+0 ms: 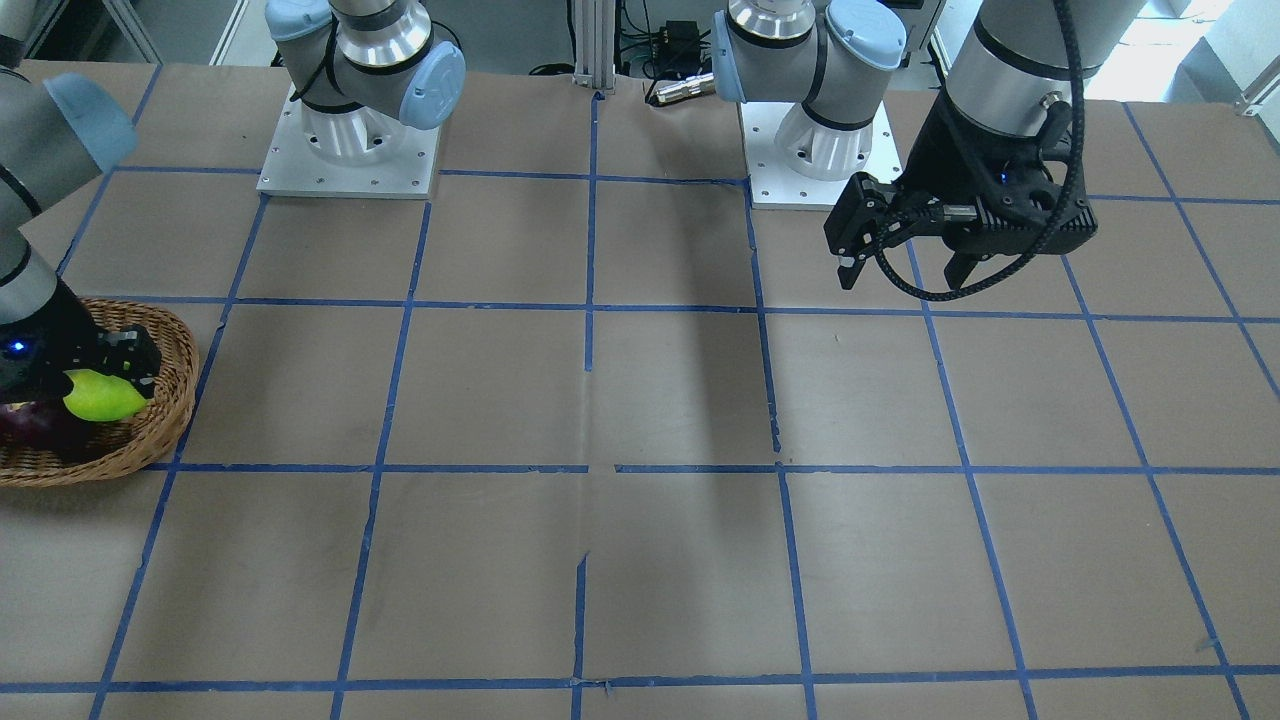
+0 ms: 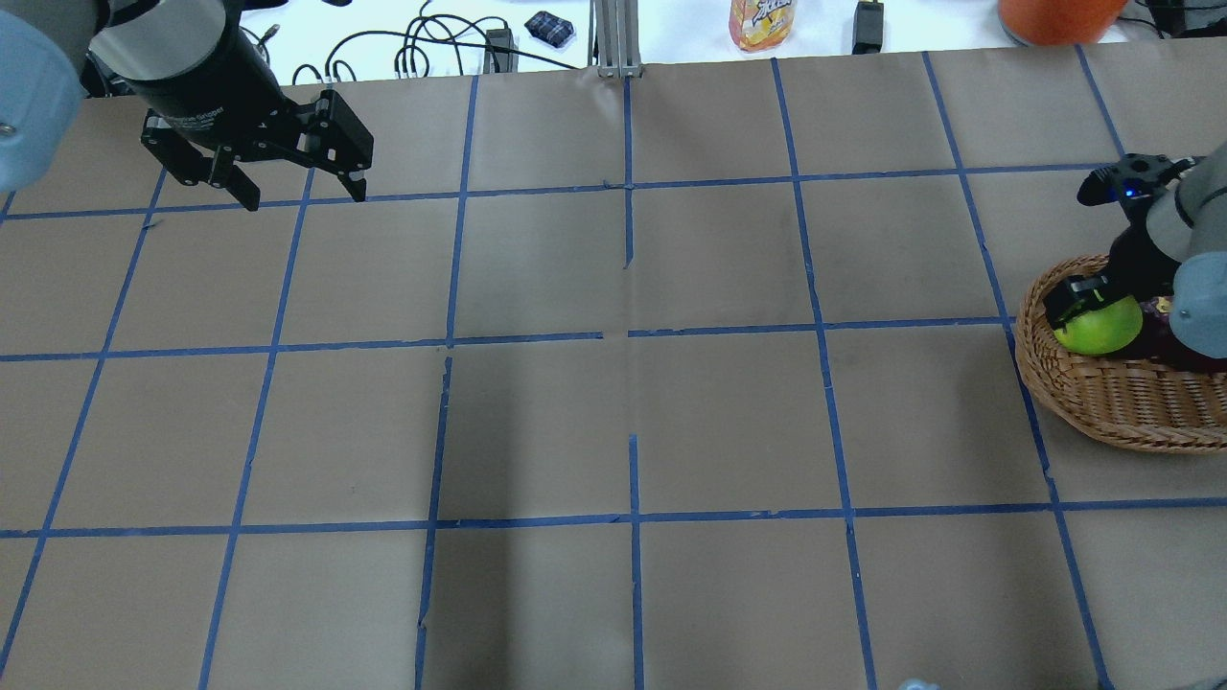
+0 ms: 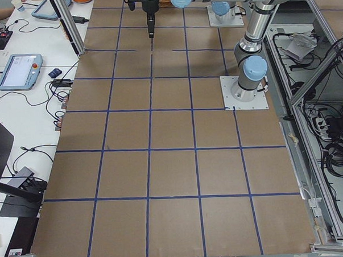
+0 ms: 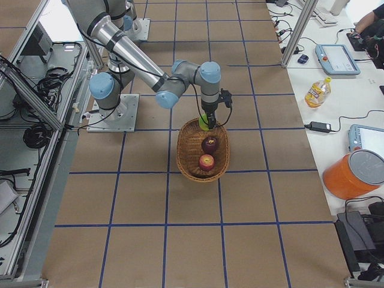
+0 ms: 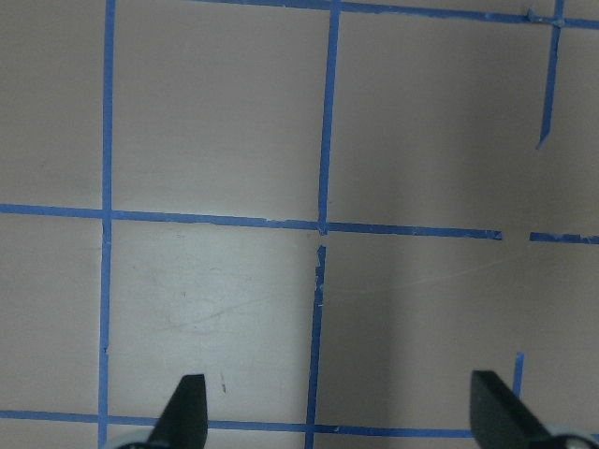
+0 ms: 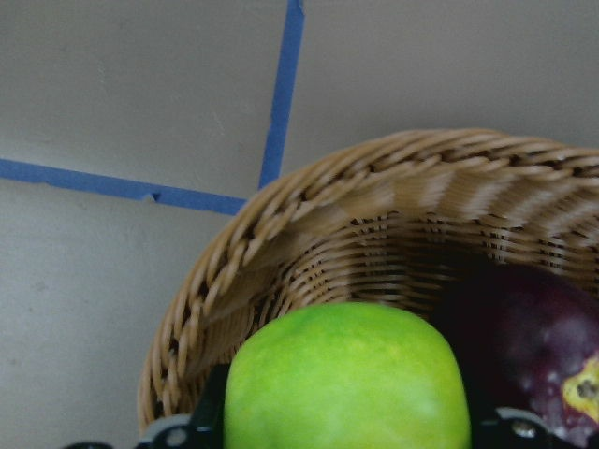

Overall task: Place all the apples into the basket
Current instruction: 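Carry the green apple into the basket and open the right gripper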

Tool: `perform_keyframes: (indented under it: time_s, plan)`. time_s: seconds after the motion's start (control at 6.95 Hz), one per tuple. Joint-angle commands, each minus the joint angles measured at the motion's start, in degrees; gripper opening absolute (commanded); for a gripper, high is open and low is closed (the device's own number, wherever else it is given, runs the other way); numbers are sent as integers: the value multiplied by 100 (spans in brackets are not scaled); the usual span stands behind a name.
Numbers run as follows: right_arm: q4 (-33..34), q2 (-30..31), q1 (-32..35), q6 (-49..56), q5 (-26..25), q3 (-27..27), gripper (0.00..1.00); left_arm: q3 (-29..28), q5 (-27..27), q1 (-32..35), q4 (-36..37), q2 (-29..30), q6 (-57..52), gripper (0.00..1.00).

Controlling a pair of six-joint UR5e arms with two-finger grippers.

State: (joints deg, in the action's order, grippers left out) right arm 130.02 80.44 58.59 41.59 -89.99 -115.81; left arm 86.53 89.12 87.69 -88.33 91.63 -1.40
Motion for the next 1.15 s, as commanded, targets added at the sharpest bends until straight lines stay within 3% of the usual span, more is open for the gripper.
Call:
perform_keyframes:
  time_s: [0.0, 0.29, 0.58, 0.86, 1.01]
  plan:
    - [41, 42, -208, 201, 105, -126, 100, -5, 0, -24, 0, 4, -132, 100]
    - [-73, 225, -138, 166, 96, 119, 100, 4, -18, -15, 0, -5, -124, 100]
    - [-1472, 935, 439, -157, 96, 767, 100, -5, -9, -24, 0, -5, -132, 100]
    - [-3161, 1298, 1107, -1560, 87, 1820, 100, -31, 0, -24, -17, 3, -132, 100]
    - [-3341, 1299, 1641, -1670, 87, 2087, 100, -14, 0, -33, -17, -5, -132, 100]
